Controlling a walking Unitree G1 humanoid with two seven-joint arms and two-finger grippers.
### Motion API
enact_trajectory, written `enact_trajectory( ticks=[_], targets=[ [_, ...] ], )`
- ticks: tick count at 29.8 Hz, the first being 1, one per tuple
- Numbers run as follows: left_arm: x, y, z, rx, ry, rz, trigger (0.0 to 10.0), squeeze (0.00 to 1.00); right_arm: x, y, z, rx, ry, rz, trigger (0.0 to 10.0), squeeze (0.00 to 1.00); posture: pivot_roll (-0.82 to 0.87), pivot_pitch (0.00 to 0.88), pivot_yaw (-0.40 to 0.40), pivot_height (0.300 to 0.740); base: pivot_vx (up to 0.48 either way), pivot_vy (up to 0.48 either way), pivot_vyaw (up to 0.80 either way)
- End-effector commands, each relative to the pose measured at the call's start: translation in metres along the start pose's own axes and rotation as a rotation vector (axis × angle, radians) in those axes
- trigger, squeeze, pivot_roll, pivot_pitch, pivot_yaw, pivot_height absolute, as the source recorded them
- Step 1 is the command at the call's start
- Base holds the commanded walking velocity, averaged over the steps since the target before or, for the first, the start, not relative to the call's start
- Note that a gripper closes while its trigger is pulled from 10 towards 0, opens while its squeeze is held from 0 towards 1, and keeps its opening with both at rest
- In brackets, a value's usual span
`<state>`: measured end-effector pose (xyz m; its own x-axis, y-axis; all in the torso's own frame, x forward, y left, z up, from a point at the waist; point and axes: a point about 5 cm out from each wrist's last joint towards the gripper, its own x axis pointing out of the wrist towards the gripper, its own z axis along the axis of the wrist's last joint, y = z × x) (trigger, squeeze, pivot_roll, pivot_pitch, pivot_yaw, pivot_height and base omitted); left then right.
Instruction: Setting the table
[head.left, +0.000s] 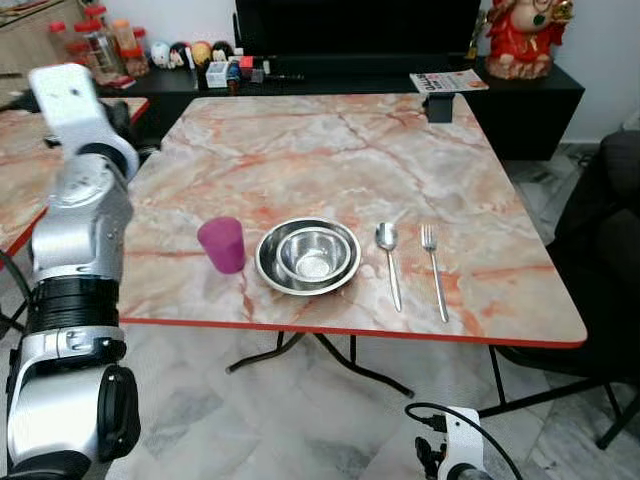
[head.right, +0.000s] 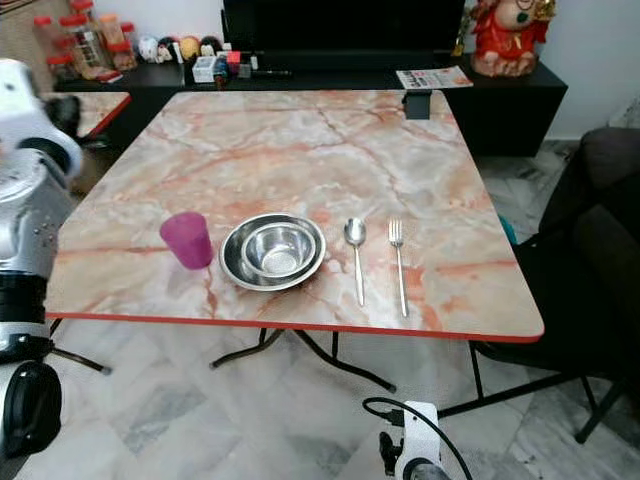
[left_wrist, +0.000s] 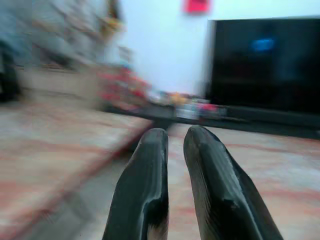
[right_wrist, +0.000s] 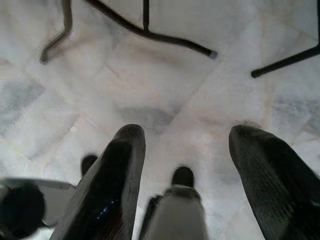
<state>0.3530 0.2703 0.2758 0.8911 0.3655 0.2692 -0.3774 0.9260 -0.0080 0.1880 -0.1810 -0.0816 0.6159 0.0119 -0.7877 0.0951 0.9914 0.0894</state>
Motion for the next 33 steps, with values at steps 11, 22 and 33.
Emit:
enact_trajectory(
  ticks=[11,22,33],
  targets=[
    [-0.065,0.143,-0.087,0.511,0.163,0.468,10.0,0.0,-0.001,0.002,-0.007,0.013,0.007,-0.001,10.0,0.0,0.01,0.0,0.039,0.709,0.0,0.0,0.0],
    [-0.174,0.143,-0.232,0.433,0.928,0.17,10.0,0.0,-0.003,-0.002,-0.011,0.034,0.01,-0.025,10.0,0.0,-0.01,0.0,0.052,0.709,0.0,0.0,0.0],
    [-0.226,0.019,-0.278,0.277,1.049,-0.485,10.0,0.0,-0.003,-0.007,-0.008,0.039,0.007,-0.05,10.0,0.0,-0.04,0.0,0.052,0.709,0.0,0.0,0.0]
  ],
)
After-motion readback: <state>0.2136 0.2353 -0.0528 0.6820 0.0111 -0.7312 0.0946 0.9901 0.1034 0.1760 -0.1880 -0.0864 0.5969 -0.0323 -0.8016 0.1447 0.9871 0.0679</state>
